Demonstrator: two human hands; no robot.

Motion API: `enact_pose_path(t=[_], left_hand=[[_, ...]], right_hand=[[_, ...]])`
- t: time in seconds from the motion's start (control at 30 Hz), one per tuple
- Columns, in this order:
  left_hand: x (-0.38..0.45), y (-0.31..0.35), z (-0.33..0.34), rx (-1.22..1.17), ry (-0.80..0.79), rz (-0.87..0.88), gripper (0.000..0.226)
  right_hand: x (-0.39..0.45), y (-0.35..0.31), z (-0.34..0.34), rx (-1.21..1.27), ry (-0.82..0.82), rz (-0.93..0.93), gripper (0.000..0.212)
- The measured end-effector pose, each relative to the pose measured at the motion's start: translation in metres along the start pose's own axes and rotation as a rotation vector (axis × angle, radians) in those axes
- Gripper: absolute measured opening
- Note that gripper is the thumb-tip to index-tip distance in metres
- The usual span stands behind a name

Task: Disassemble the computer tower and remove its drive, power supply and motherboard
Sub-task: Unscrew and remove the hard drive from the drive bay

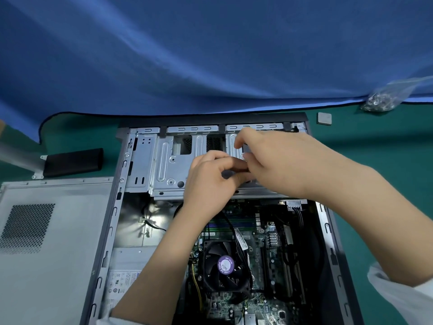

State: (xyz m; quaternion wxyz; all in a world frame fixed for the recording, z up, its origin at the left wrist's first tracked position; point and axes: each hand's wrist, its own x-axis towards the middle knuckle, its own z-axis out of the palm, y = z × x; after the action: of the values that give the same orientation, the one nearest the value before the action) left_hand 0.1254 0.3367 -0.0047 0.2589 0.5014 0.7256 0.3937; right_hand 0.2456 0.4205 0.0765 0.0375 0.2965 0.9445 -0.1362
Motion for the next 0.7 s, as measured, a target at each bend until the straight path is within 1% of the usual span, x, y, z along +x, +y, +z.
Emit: enact_pose_path(t=[0.07, 0.1, 0.13, 0.2, 0.27, 0.33, 0.4, 0.47, 0.53, 0.63, 0.7], left_hand=[[0.0005, 0.0017, 0.0016, -0.006, 0.016, -0.01, 0.013], [0.0003, 0.0018, 0.0021, -0.002, 0.018, -0.019, 0.006], [-0.0002, 0.0017, 0.0019, 0.009, 0.021, -0.022, 0.003], [-0.0009, 0.001, 0.0006, 0.02, 0.003, -0.01, 0.005], [-0.001, -0.0011, -0.0017, 0.023, -0.051, 0.009, 0.005], [-0.0018, -0.0027, -0.0029, 0.025, -0.088, 0.026, 0.013], [-0.0009, -0.003, -0.002, 0.015, -0.06, 0.027, 0.025], [0.0007, -0.0016, -0.0002, 0.005, -0.017, 0.009, 0.031], [0.0019, -0.0008, 0.002, 0.01, 0.018, -0.004, 0.027], [0.0005, 0.0007, 0.004, 0.033, 0.045, -0.018, 0.006], [-0.0011, 0.0008, 0.0031, 0.06, 0.028, -0.003, 0.008]], right_hand=[[0.0008, -0.0007, -0.0006, -0.021, 0.022, 0.017, 0.025], [0.0017, -0.0011, 0.0, -0.071, 0.053, 0.016, 0.027], [0.0024, -0.0012, 0.0009, -0.129, 0.081, 0.009, 0.028], [0.0035, -0.0006, 0.0029, -0.191, 0.105, -0.008, 0.024], [0.0033, -0.001, 0.0047, -0.183, 0.091, -0.031, 0.017], [0.0022, -0.0016, 0.0046, -0.16, 0.067, -0.051, 0.018], [0.0009, -0.0001, 0.0023, -0.128, 0.055, -0.06, 0.022], [0.0001, 0.0014, -0.0002, -0.09, 0.041, -0.044, 0.025], [0.0009, 0.0014, -0.0005, -0.082, 0.038, -0.016, 0.025], [0.003, -0.0014, -0.0004, -0.151, 0.11, 0.029, 0.027], [0.0041, -0.0022, 0.0014, -0.208, 0.129, 0.003, 0.023]])
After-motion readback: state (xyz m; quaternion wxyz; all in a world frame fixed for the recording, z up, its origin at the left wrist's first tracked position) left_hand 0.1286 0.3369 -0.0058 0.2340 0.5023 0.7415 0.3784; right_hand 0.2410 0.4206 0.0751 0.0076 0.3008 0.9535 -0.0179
